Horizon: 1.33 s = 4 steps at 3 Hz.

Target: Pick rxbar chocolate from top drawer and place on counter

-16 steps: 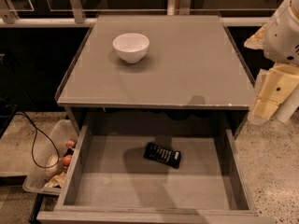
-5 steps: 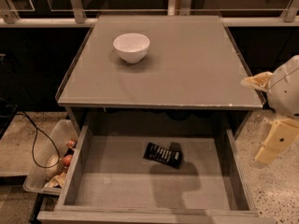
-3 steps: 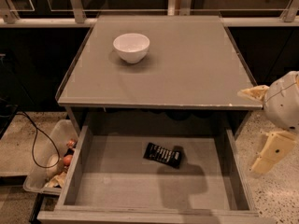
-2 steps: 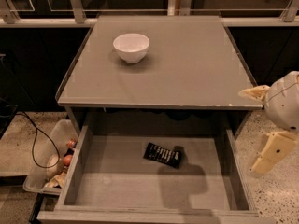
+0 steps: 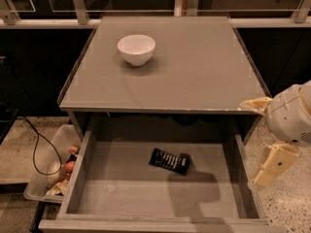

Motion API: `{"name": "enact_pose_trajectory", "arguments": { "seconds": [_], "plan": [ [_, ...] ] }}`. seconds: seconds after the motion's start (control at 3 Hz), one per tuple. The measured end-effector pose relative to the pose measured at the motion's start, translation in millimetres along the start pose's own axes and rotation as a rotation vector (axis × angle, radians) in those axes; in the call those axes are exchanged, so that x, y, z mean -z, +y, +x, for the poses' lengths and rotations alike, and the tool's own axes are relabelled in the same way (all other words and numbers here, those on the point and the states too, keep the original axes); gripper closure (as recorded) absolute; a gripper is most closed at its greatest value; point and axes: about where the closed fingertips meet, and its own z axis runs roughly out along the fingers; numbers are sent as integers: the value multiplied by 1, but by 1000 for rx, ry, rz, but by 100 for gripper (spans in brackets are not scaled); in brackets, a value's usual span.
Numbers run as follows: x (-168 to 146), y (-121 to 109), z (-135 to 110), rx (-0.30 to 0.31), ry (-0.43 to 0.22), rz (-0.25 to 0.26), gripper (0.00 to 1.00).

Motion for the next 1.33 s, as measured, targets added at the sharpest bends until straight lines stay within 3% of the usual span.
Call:
{"name": "enact_pose_trajectory", "arguments": {
  "seconds": [1.33],
  "plan": [
    [-3, 11, 5, -2, -10, -9, 0]
  ]
}}
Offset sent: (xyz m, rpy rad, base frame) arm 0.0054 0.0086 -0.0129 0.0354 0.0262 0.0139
